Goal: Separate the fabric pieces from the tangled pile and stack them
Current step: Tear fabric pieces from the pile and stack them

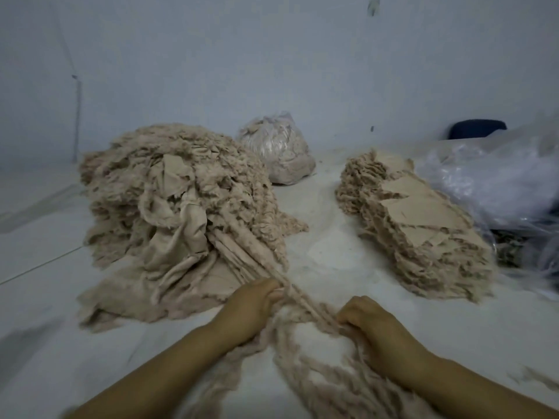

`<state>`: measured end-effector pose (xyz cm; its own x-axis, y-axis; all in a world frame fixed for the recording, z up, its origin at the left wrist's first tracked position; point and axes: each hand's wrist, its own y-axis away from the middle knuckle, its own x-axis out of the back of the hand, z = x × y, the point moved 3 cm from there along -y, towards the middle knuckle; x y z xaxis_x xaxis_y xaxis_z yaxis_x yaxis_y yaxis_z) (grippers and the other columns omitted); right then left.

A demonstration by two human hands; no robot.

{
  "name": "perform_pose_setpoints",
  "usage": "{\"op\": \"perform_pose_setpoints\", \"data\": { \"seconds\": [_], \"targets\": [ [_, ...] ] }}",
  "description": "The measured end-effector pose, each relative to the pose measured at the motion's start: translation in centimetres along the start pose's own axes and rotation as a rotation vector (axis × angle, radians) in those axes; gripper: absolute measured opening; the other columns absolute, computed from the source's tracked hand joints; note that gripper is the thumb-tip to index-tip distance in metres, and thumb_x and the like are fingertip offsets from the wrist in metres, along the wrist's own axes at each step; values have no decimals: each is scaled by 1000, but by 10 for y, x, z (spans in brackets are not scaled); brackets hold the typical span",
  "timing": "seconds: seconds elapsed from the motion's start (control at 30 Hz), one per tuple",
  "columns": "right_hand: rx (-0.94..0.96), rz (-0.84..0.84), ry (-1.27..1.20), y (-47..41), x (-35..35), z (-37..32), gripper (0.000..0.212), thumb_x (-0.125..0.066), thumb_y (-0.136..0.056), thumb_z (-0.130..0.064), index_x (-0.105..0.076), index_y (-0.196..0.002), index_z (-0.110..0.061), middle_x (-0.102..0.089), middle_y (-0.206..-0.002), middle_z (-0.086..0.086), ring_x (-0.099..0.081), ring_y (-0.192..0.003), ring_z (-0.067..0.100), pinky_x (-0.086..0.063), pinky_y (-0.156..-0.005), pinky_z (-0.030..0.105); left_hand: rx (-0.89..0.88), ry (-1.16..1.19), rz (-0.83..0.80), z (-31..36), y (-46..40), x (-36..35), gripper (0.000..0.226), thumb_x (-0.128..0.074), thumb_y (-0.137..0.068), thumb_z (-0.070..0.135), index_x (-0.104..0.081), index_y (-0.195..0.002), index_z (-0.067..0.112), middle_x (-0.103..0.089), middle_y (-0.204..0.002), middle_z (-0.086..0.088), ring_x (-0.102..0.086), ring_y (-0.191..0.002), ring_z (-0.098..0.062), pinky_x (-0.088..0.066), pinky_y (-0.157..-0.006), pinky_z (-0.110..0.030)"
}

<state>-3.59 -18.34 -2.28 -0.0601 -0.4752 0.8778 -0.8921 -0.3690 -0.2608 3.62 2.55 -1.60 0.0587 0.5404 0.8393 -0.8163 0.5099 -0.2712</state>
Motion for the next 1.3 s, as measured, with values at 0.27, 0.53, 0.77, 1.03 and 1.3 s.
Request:
{"op": "perform_pose_setpoints", "data": {
  "seconds": [0.27,0.53,0.77,1.03,1.3],
  "targets": [
    [-214,301,-102,-35,36,3,24,-49,-97,-13,-67,-112,-18,-60,-103,-7,-53,-91,5,-35,-78,4,301,876,26,10,-38,11,32,-41,-100,18,-61,-79,7,-68,-69,-6,-64,-55,-11,-50,-50,-21],
    [-440,-65,55,-86,-5,-8,37,-58,-87,-53,-54,-85,-16,-57,-92,4,-54,-84,21,-46,-69,33,78,147,-40,-18,-35,10,31,-68,-85,17,-63,-115,14,-61,-108,7,-56,-104,-8,-44,-92,-18],
    [-207,175,-585,-85,10,2,28,-77,-79,-29,-51,-71,-21,-55,-70,-5,-48,-64,7,-37,-61,20,-62,59,209,-12,-52,33,28,-68,-82,37,-65,-107,24,-55,-106,17,-46,-99,6,-31,-88,-4],
    [-453,-56,-1253,-87,-1,15,21,-60,-93,-23,-68,-76,-13,-68,-82,13,-63,-70,19,-52,-65,30,24,278,15,-8,-76,6,34,-47,-98,22,-37,-66,22,-40,-61,10,-38,-56,0,-28,-56,-20],
    [-549,508,-1238,-85,12,56,30,-58,-93,-19,-49,-65,-17,-49,-62,5,-46,-55,15,-37,-53,28,284,201,272,-59,-67,14,28,-48,-98,23,-56,-73,12,-57,-72,-4,-55,-75,-23,-39,-72,-34]
  ]
}}
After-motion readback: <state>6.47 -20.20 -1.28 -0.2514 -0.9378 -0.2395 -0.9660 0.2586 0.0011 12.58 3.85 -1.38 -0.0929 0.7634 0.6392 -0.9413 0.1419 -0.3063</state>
